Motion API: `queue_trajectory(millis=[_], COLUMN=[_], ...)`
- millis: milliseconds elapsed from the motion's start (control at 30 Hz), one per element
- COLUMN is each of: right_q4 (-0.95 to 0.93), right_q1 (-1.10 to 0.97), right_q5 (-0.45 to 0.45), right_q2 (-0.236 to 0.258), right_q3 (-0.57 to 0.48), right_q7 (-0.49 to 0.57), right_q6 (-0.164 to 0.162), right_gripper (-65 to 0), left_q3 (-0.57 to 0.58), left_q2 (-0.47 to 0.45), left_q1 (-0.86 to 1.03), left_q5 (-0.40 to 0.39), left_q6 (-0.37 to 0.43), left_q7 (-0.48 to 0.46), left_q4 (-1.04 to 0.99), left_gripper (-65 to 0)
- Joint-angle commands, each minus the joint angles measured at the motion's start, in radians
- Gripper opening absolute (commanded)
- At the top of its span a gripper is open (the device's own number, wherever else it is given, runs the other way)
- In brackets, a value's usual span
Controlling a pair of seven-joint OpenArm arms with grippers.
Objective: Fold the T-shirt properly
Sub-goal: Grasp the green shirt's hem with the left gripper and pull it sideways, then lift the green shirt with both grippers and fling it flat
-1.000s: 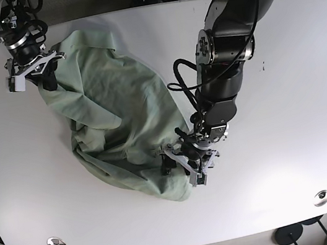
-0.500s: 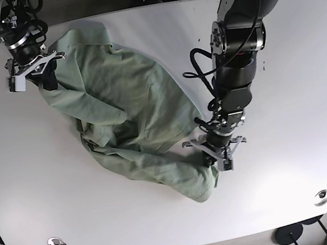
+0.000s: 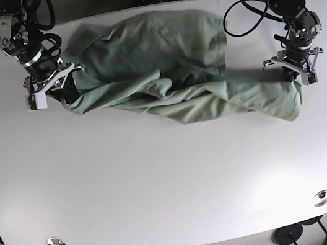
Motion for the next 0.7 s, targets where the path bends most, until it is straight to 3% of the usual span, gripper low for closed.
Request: queue_trajectory(millis=[33,100,167,200,267,400,533,700], right_q4=[0.011,-0.01,-0.024,-0.029,-0.03,-0.03,-0.03,-0.03], right_q1=[0.029,0.051,0.064,0.069,0.069,0.069,0.064,0.063], right_q5=[0.008,0.008,0.008,0.008,0.008,0.008,0.008,0.009], right_q2=[0.011,0.011,0.011,0.011,0.011,0.011,0.011,0.011], right_q3=[0.005,0.005,0.005,0.005,0.004,0.004,0.004,0.004], right_q7=[0.006,0.006,0.006,0.006,0.006,0.006,0.006,0.006], right_q6=[0.007,0.007,0.007,0.007,0.007,0.007,0.007,0.007], right_gripper=[-62.9,-62.9,-62.9,-62.9,-62.9,-62.9,-62.9,-62.9], left_q3=[-0.029,-0.032,-0.038,-0.038,-0.035,-0.03,0.011,0.128], left_q2=[-0.007,-0.007,-0.004,-0.001,-0.001,-0.027,-0.073,-0.141], left_q1=[0.005,0.019,0.024,0.024,0.024,-0.007,-0.154,-0.345], left_q5=[-0.007,-0.007,-0.008,-0.01,-0.028,-0.145,-0.117,-0.09], left_q6=[-0.016,-0.018,-0.018,-0.018,-0.03,-0.073,-0.073,-0.078], left_q7=[0.008,0.035,0.075,0.098,0.109,0.176,0.244,0.244], left_q4=[0.06,0.103,0.161,0.209,0.266,0.32,0.207,-0.152], left_gripper=[-65.0,-62.8,-51.8,-42.8,-36.0,-35.3,-35.1,-35.1])
